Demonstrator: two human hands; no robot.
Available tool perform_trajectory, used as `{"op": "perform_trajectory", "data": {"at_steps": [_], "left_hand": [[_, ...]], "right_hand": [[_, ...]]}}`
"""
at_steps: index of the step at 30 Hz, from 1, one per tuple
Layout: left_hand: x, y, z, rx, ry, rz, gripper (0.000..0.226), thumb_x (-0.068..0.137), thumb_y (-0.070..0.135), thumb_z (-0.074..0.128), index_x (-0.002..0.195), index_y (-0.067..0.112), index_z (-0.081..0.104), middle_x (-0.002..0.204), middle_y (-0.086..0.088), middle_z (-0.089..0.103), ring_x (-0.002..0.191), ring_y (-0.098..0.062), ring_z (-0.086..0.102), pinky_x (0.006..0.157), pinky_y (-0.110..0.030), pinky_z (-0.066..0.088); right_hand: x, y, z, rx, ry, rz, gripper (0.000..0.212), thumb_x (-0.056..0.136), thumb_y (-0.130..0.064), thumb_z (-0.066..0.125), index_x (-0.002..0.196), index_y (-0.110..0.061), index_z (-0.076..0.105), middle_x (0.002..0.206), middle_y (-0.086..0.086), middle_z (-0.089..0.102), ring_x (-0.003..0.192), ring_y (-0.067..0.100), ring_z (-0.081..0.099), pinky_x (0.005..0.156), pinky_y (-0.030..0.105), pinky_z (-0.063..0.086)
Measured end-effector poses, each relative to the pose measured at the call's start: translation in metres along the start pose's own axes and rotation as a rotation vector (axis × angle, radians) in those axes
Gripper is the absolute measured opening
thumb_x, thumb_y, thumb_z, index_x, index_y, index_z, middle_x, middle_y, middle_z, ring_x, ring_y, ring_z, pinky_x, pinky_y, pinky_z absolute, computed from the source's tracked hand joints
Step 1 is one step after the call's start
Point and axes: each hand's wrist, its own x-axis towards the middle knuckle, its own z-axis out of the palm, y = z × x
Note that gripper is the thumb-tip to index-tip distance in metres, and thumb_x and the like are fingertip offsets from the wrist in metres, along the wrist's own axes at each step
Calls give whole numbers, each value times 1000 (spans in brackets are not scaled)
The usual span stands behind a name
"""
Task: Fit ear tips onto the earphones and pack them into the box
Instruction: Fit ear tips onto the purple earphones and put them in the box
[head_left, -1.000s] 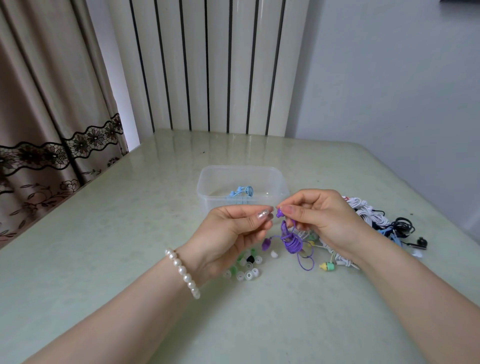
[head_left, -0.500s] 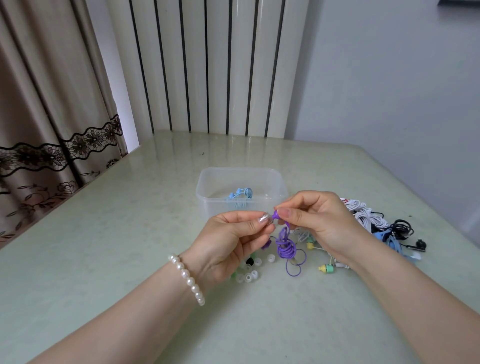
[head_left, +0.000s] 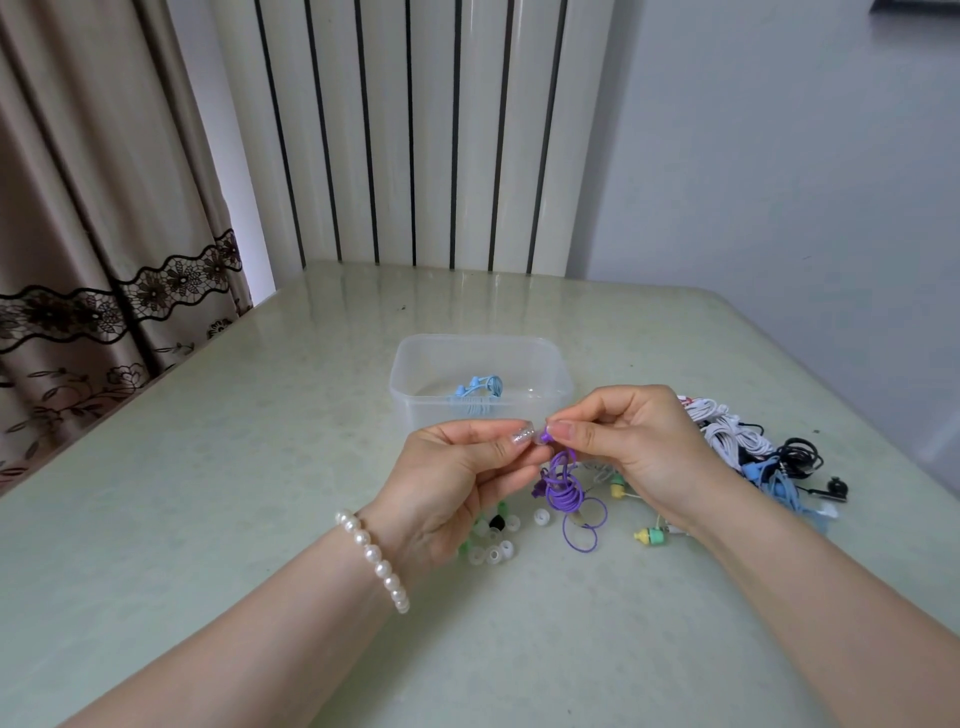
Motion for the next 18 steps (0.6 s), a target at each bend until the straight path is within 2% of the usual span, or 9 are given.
{"op": "perform_trajectory", "data": {"at_steps": [3,5,10,15,18], "left_hand": [[-1,0,0,17,0,19,8,67,-4,63,73,-2,69,75,-18,71,66,-20,71,61,-23,58],[-1,0,0,26,-2,28,12,65,-3,64,77,-3,67,77,-19,71,67,-20,71,61,-23,58],[-2,1,1,23,-11,45,12,58,-1,65,69,-2,71,78,-19,71,69,-21,71,60,-23,58],[-3,0,1,20,-7,64,10,65,-5,63,65,0,72,76,-19,71,68,-21,71,63,-23,58],[-4,0,2,14,-5,67,9,62,-4,64,64,0,72,75,-18,71,68,-21,71,63,-23,58]], "right_hand": [[0,-1,1,-1,16,7,5,64,2,68,66,-2,65,58,4,69,54,10,65,56,17,53],[-1,-1,1,-18,33,4,9,69,8,66,67,-1,65,57,3,68,53,9,65,55,16,52],[-2,-2,5,-49,87,-34,13,70,9,67,66,-3,66,55,1,67,52,9,64,55,15,52],[-2,0,9,-70,137,-57,10,69,10,69,69,1,66,54,0,67,51,9,64,53,14,50],[-3,0,11,-49,155,-64,8,70,10,68,71,3,65,52,0,67,49,7,64,53,14,49]]}}
